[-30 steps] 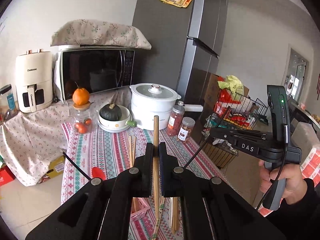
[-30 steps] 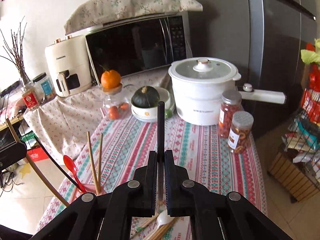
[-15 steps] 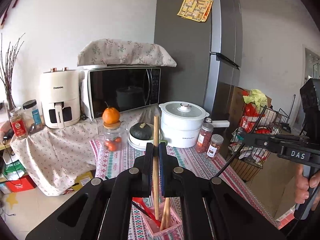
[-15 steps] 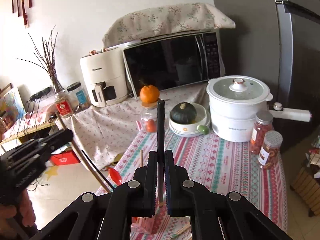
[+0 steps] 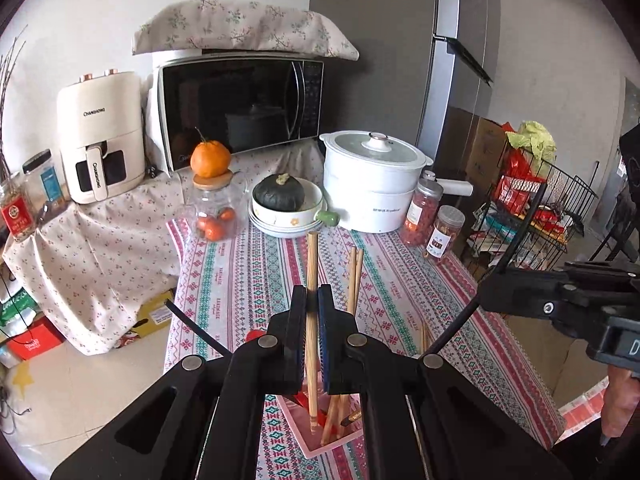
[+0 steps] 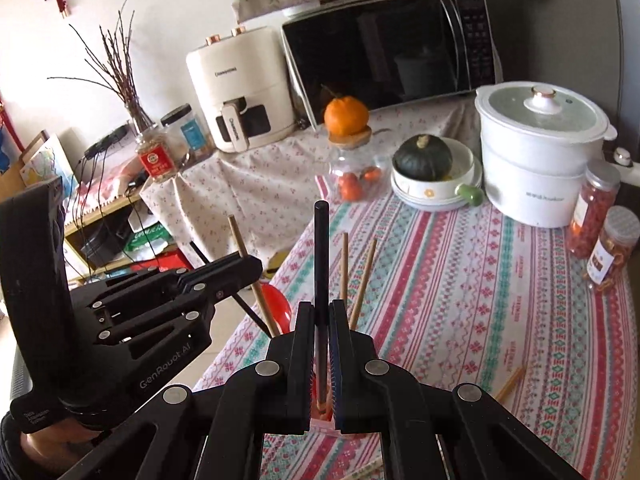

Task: Organize utensils
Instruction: 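Drop the wooden chopstick into the pink basket with the left gripper while the right gripper carries the dark chopstick, then lower the dark chopstick into the pink basket and open the right gripper, then move the left gripper back to the pile and grasp two wooden chopsticks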

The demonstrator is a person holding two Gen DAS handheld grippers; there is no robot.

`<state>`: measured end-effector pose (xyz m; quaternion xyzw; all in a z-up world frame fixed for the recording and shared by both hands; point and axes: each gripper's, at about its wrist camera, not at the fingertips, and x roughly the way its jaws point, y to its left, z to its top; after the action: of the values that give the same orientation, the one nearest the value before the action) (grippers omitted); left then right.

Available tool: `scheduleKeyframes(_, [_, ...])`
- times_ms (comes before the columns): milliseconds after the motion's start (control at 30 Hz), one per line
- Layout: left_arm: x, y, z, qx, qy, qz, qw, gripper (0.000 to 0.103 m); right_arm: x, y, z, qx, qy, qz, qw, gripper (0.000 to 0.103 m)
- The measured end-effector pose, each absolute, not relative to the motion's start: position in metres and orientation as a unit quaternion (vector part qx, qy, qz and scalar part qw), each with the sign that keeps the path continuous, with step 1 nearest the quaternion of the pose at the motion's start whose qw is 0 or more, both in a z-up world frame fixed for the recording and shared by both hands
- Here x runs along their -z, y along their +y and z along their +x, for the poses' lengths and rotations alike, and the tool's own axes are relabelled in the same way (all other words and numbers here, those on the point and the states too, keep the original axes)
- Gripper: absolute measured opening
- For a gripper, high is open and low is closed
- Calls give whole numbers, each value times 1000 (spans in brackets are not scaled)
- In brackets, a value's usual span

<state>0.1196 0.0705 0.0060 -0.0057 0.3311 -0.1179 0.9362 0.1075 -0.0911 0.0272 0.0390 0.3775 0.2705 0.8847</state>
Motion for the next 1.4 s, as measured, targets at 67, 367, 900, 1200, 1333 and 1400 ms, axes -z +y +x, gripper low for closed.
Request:
scheduleKeyframes(67, [1,70,124,121,345,-11,931,5,-15,-88,114,-270,394,40,878,5])
scheduleKeyframes(367, [10,68,131,128,355,-14,926,5,9,-84,128,-274,424,56,861,7])
scheduleKeyframes(900, [-3,62,115,145,347,-30,926,37,-22,-119,124,-265,386,98,878,20])
scheduleKeyframes(1200, [2,34,101,190,377,-16,906,57,-3,-158,122,-219,412,96,879,38])
scheduleKeyframes(1333, [18,14,98,202,407,4,891,63,12,-181,120,-191,430,103,877,45])
scheduleKeyframes(1400, [27,3,96,206,423,15,882,67,19,-193,119,-173,439,102,876,55])
